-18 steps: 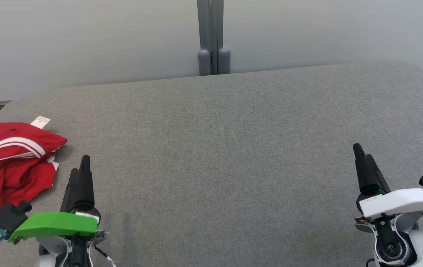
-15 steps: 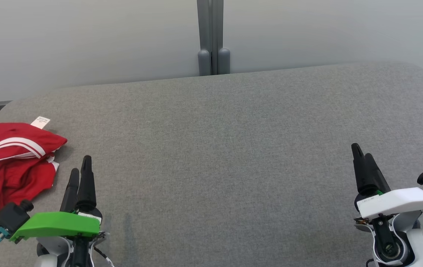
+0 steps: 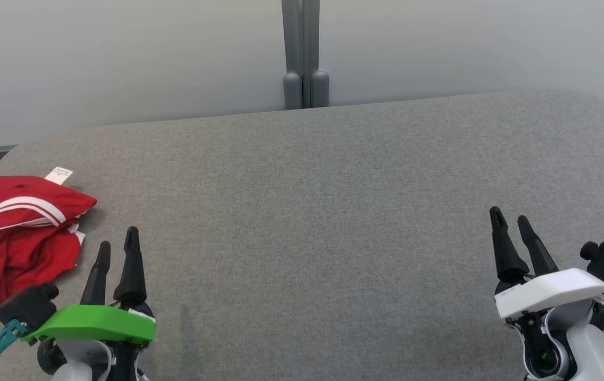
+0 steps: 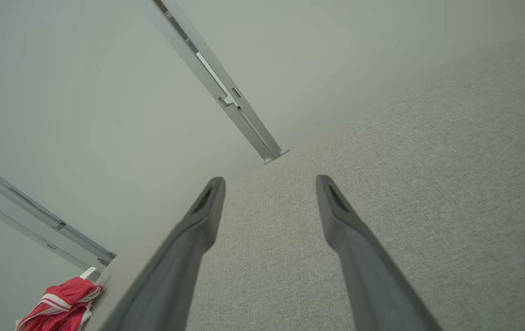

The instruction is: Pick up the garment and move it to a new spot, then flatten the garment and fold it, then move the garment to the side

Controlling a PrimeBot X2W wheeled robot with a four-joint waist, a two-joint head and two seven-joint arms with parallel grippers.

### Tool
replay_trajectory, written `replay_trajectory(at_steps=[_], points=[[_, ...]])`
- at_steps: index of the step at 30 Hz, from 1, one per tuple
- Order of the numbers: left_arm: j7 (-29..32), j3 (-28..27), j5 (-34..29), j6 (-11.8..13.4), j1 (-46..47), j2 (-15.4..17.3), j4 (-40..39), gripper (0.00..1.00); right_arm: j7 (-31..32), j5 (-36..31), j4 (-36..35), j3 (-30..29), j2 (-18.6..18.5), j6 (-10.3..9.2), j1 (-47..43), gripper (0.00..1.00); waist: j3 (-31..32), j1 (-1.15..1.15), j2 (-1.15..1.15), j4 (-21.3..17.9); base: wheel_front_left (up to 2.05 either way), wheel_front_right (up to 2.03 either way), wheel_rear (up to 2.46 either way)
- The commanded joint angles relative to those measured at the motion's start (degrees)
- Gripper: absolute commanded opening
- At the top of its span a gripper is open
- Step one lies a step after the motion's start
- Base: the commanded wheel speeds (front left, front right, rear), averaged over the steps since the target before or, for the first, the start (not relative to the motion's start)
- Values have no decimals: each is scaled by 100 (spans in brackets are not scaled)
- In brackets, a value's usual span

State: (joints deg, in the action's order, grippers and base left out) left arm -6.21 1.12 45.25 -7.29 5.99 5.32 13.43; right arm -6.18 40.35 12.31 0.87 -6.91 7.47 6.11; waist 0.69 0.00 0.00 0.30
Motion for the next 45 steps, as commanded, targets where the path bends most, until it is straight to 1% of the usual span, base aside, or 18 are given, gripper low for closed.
replay_trajectory(at_steps=[1,12,18,32,45], points=[[-59,-4,-238,-19,87,63,-15,100,-66,-220,-37,22,-53,3,127,100,3,0,0,1,0,0,0],[-249,50,-1216,-19,90,72,161,100,-182,-931,3,195,-146,2,130,100,25,0,0,18,0,0,0],[-332,72,-1593,-21,91,78,211,100,-228,-1273,-44,211,-143,2,102,100,35,0,0,13,0,0,0],[-520,103,-2349,-24,119,72,363,100,-300,-1981,-99,229,-111,3,35,100,50,0,0,14,0,0,0],[-679,119,-2886,-27,129,29,477,100,-425,-2527,-71,263,-51,3,-53,100,60,0,0,15,0,0,0]])
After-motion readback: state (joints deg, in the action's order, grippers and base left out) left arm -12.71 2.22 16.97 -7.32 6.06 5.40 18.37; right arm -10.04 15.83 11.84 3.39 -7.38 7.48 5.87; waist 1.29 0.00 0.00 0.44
